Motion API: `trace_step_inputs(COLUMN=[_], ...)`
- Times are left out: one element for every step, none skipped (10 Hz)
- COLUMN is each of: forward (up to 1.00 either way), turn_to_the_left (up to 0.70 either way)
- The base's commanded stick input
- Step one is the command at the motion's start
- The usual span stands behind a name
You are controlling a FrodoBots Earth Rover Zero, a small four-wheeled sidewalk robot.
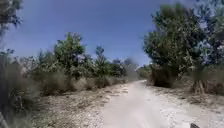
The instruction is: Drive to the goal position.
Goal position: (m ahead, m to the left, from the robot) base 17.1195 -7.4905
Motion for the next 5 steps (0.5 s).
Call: trace_step_inputs(forward=[0.45,0.45,0.45,0.45,0.45], turn_to_the_left=[0.02,0.02,0.02,0.02,0.02])
